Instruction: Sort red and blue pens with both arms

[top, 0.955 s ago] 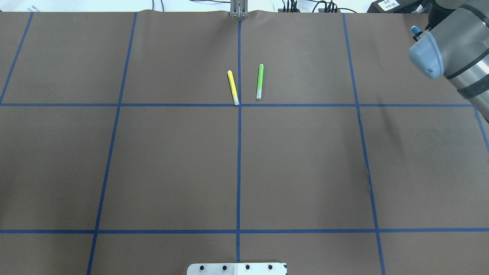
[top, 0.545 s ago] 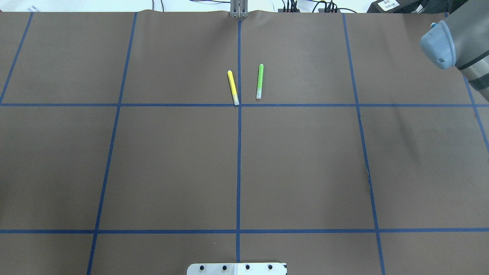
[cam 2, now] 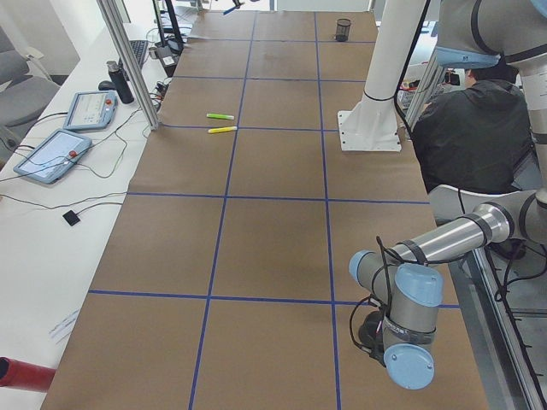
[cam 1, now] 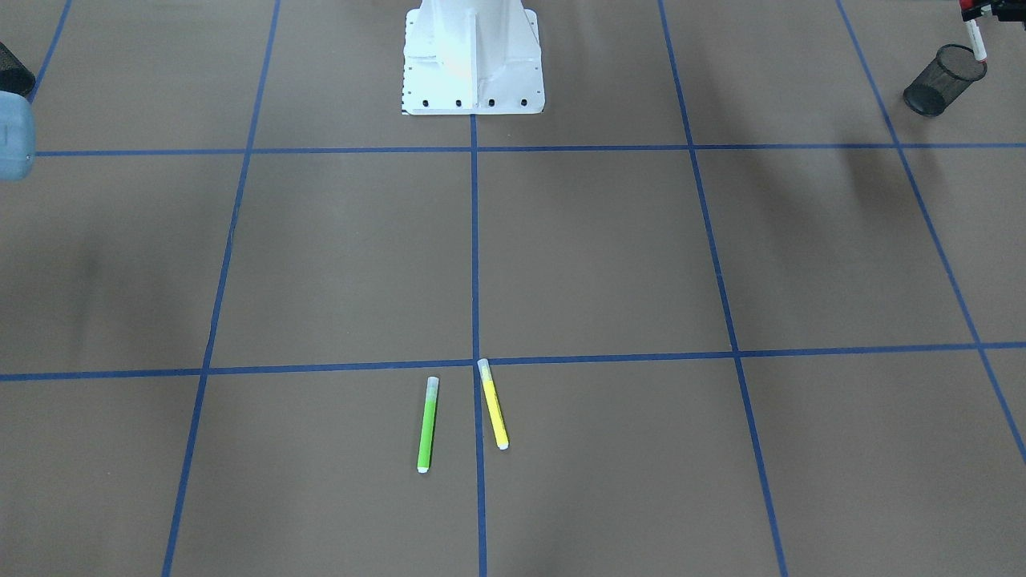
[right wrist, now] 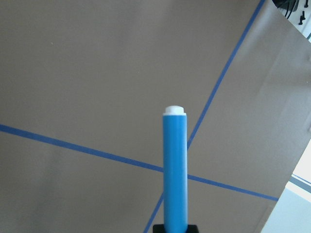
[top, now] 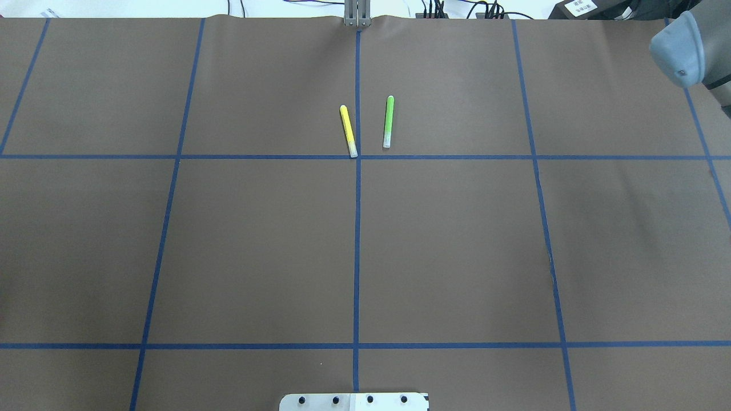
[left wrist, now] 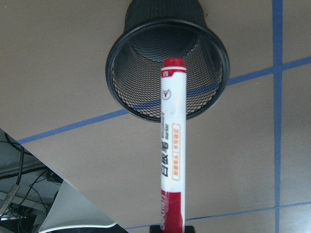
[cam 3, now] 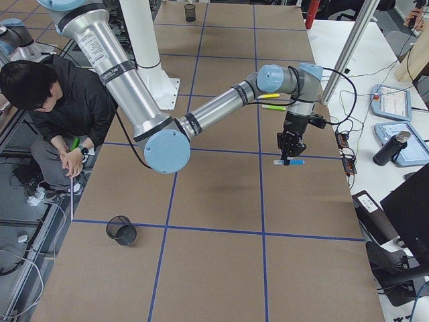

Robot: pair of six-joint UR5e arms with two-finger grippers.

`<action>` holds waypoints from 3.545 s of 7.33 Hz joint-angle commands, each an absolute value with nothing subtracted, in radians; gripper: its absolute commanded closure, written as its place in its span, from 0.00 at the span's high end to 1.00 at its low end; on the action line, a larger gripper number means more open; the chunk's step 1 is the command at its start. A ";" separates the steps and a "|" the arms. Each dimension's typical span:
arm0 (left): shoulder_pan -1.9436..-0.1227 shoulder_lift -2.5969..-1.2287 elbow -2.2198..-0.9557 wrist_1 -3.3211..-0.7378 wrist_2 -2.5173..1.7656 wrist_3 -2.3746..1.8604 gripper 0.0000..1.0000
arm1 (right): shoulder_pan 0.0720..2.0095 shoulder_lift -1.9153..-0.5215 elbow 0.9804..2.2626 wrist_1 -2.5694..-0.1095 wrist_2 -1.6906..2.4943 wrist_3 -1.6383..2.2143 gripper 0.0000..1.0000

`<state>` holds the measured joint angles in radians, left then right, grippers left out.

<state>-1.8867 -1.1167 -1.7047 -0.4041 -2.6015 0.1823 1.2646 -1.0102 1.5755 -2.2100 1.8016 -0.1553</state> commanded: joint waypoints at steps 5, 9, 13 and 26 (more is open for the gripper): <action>-1.885 -1.117 -1.697 -0.400 -2.628 0.193 1.00 | 1.376 -1.081 1.586 -2.345 1.789 -0.319 0.00; -1.885 -1.185 -1.716 -0.403 -2.628 0.192 1.00 | 1.430 -1.262 1.691 -2.378 1.813 -0.391 0.00; -1.885 -1.400 -1.764 -0.532 -2.623 0.173 1.00 | 1.430 -1.480 1.756 -2.378 2.027 -0.394 0.00; -1.875 -1.640 -1.910 -0.776 -2.577 0.025 1.00 | 1.701 -1.873 1.843 -2.758 2.075 -0.598 0.00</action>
<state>-1.8750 -1.6371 -1.9105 -0.7594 -2.5763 0.0251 1.6993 -1.8549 1.8541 -2.7191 2.0738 -0.5794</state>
